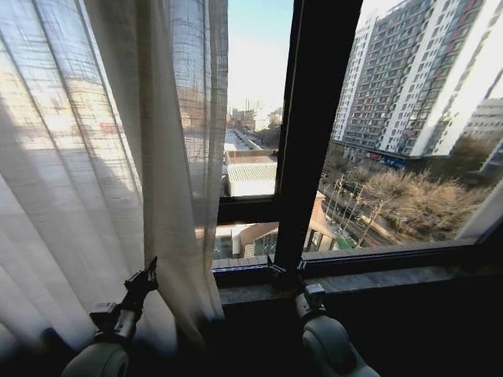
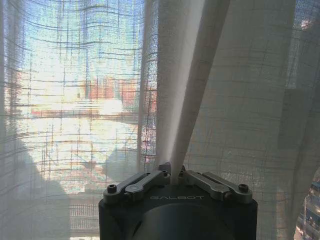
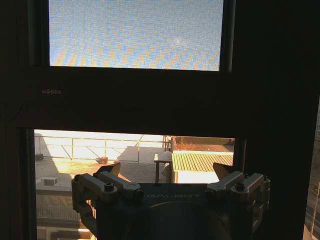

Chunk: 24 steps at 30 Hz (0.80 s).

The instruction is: Open the curtains by pulling them apart, changing their state from closed to fully open.

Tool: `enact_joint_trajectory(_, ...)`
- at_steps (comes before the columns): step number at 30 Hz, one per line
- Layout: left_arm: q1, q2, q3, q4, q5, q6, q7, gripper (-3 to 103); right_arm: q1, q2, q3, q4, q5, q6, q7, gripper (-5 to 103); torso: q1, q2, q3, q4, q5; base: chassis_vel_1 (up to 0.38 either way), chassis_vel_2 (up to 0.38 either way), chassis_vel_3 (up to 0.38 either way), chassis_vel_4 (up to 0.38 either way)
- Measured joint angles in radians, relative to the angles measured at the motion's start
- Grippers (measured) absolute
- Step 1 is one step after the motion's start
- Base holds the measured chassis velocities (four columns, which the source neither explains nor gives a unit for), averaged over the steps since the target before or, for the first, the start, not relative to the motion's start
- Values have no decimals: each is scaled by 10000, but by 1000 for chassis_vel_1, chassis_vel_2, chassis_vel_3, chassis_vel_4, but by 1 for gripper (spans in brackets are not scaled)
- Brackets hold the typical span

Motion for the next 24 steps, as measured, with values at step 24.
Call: enact_joint_trajectory(24, 108, -53, 21, -4, -7, -51, 5, 0, -52, 63, 2, 79, 1, 16, -15, 100, 0, 1, -1, -1, 7, 359, 352, -354, -361)
